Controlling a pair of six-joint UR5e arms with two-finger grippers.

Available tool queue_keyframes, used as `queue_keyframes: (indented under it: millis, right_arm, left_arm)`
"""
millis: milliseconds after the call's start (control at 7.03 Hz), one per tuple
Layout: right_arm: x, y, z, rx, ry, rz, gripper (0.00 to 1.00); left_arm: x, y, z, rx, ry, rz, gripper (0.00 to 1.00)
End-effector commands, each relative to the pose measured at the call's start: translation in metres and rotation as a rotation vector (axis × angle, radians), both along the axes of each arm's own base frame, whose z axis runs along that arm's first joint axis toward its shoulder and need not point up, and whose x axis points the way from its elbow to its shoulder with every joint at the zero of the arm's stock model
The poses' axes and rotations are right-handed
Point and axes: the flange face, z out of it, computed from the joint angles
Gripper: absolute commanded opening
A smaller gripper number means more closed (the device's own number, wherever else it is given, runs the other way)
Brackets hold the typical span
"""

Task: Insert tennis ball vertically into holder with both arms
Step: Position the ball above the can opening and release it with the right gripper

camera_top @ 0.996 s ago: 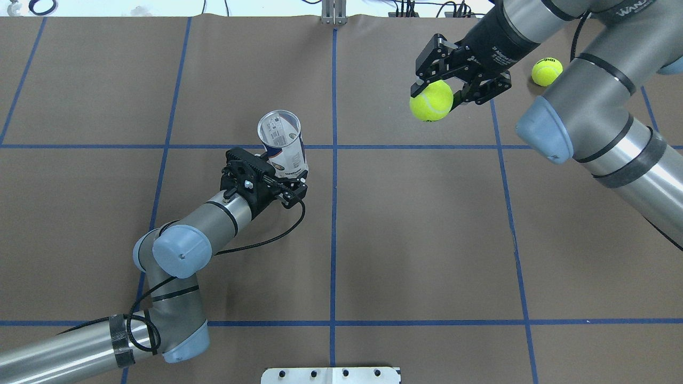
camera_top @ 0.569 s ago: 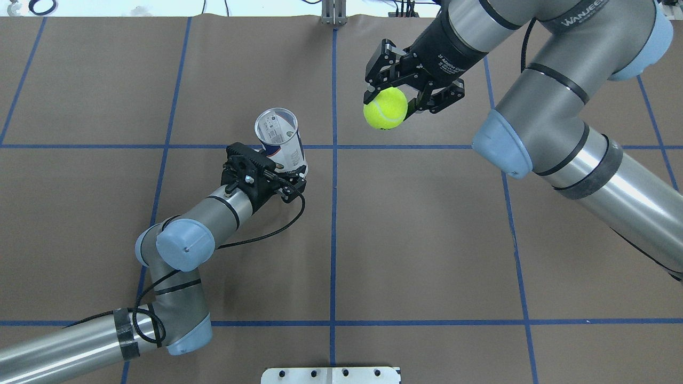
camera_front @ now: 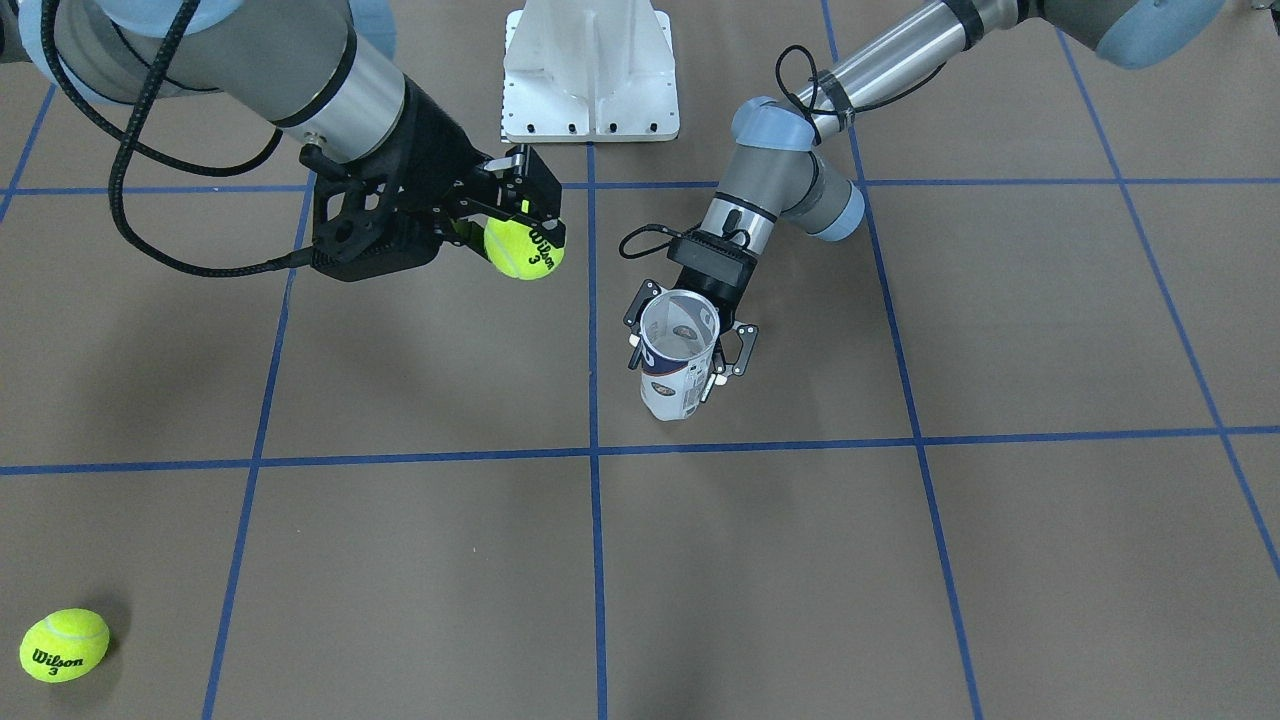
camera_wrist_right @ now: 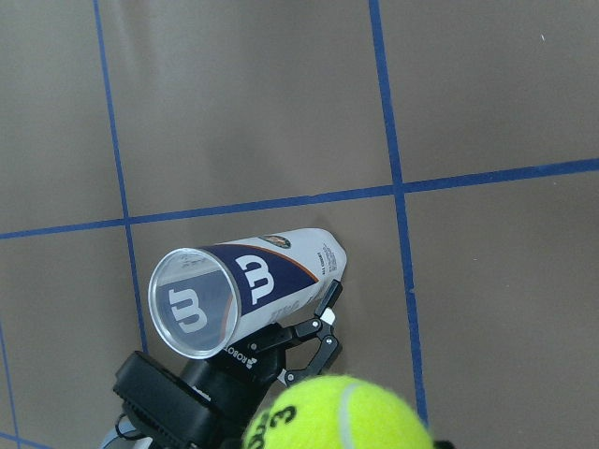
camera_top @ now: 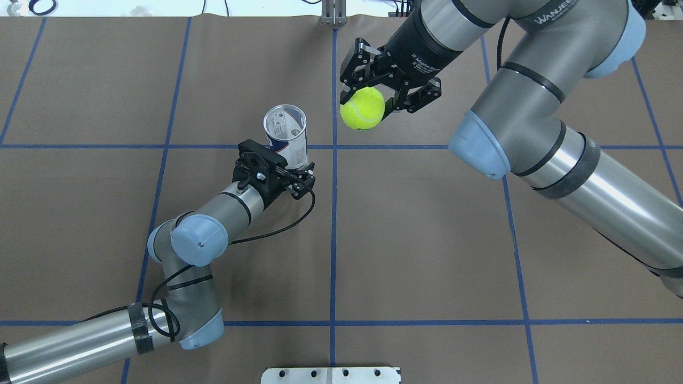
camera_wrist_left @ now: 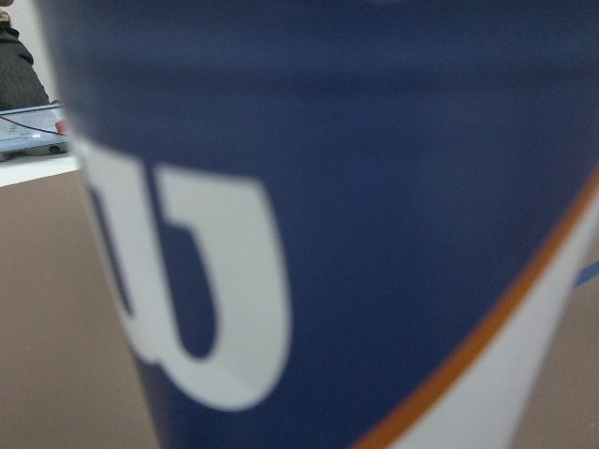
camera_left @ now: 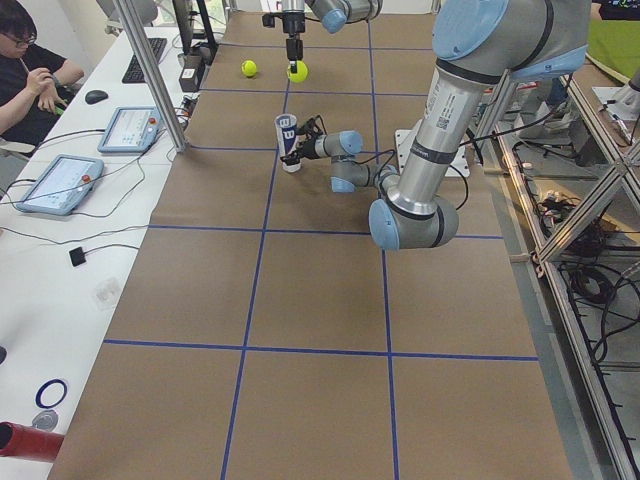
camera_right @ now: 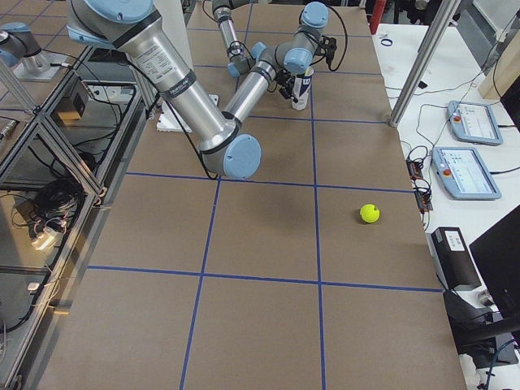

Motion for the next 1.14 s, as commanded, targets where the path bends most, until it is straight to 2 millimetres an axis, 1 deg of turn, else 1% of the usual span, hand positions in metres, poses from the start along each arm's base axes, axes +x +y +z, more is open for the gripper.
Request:
queue_keyframes:
  millis: [0, 142, 285, 427, 569, 712, 854, 996]
  right_arm:
    - [-0.017, -0.009, -0.025, 0.004, -0.003, 0.002, 0.00]
    - [-0.031, -0.019, -0.043, 0.008, 0.002, 0.008, 0.00]
    - [-0.043, -0.032, -0.059, 0.008, 0.011, 0.020, 0.00]
    - [-0.048, -0.038, -0.061, 0.003, 0.018, 0.022, 0.00]
    - [-0.052, -0.043, -0.059, 0.007, 0.034, 0.048, 0.00]
    - [-0.069, -0.045, -0.058, 0.011, 0.056, 0.063, 0.00]
    - [-0.082, -0.049, -0.063, 0.007, 0.069, 0.065, 0.00]
    - [-0.097, -0.047, -0.069, 0.011, 0.078, 0.063, 0.00]
  left_arm:
    - [-0.001, -0.002, 0.000, 0.000, 0.001, -0.003, 0.96]
    - [-0.002, -0.002, 0.000, 0.000, 0.001, -0.009, 0.91]
    - [-0.002, -0.002, 0.000, 0.002, 0.001, -0.011, 0.83]
    - [-0.002, -0.002, 0.000, 0.002, -0.001, -0.011, 0.80]
    - [-0.002, -0.003, -0.001, 0.002, 0.001, -0.011, 0.76]
    - [-0.003, -0.003, -0.001, 0.013, -0.012, -0.010, 0.72]
    - [-0.002, -0.003, -0.002, 0.018, -0.016, -0.009, 0.71]
    - [-0.003, -0.003, -0.001, 0.019, -0.019, -0.009, 0.71]
